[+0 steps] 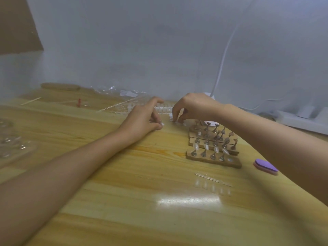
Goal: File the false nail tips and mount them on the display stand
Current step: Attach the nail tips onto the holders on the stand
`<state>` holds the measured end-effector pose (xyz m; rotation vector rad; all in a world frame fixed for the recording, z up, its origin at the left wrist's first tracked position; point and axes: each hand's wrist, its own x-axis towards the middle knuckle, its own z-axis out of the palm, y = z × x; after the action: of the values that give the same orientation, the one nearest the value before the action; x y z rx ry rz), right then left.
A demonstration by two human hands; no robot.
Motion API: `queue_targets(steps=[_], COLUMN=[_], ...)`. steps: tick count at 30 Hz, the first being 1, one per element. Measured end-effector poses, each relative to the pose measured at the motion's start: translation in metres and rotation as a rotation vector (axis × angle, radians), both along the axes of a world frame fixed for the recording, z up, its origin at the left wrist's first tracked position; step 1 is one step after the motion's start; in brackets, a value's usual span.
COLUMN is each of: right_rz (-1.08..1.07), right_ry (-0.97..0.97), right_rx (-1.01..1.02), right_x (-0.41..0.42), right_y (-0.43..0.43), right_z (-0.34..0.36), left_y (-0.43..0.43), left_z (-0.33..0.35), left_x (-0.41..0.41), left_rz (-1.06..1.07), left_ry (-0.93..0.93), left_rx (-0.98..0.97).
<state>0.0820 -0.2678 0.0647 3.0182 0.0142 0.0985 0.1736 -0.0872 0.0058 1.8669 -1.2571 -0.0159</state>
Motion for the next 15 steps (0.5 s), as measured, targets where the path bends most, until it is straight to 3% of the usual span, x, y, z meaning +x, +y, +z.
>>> queue_targets(steps=[15], right_rz=[0.032], right_ry=[0.035], right_rx=[-0.058], right_x=[0.0104], right_y=[-0.0008], right_z=[0.0008], left_y=[-0.0005], left_z=[-0.0045], left_x=[0.0028], left_rz=[0.006], left_ry=[-0.022], left_rx=[-0.021])
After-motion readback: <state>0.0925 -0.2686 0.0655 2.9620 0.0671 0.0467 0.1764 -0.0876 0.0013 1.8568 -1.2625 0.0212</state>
